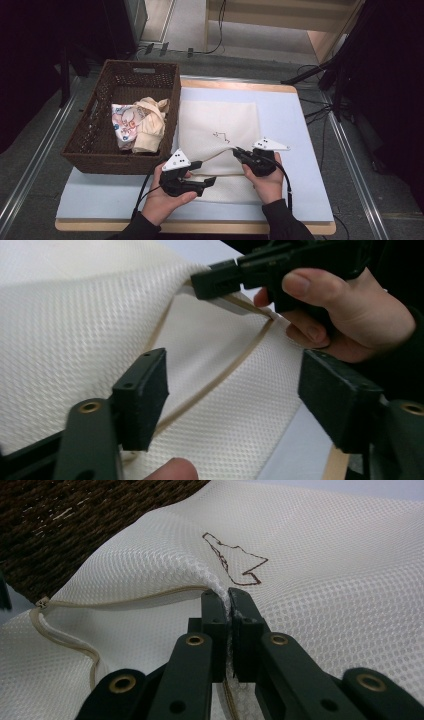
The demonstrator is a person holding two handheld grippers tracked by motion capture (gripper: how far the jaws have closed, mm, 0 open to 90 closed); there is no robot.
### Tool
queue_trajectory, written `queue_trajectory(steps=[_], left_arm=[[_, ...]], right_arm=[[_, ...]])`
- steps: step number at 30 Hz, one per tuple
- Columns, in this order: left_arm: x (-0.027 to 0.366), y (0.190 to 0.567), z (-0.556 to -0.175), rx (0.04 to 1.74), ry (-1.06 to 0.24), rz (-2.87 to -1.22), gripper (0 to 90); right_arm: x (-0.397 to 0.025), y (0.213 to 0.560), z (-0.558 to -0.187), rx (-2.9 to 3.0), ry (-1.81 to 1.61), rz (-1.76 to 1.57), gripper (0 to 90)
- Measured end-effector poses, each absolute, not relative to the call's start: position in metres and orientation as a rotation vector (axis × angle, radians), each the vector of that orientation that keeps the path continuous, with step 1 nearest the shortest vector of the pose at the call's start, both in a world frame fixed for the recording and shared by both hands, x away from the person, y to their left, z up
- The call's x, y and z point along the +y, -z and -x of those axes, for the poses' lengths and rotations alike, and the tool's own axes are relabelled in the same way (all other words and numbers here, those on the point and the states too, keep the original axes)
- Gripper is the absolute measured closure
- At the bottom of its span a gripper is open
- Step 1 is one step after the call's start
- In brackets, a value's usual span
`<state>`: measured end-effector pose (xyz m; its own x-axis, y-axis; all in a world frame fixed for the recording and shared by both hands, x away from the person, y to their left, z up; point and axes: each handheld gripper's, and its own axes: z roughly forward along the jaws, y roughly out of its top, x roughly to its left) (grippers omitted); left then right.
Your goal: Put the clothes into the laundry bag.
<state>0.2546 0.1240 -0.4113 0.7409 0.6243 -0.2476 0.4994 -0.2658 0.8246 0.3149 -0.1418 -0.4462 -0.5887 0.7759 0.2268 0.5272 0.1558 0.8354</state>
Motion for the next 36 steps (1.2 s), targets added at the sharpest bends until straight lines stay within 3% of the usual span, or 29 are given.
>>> queue_trajectory(steps=[3, 7, 18, 36], left_arm=[[0.128, 0.402, -0.259, 0.818, -0.141, -1.932, 12.7], [0.135, 0.39, -0.267, 0.781, -0.112, -1.909, 7.4], [0.147, 0.361, -0.29, 0.829, -0.167, -1.891, 0.6], [0.217, 0.333, -0.351, 0.998, -0.303, -1.793, 0.4]], right_arm=[[-0.142, 0.446, -0.315, 2.182, -1.404, -1.264, 86.9], [-0.142, 0.446, -0.315, 2.183, -1.408, -1.27, 86.6], [-0.142, 0.448, -0.312, 2.193, -1.409, -1.264, 86.4], [-0.142, 0.449, -0.313, 2.197, -1.408, -1.27, 86.4]])
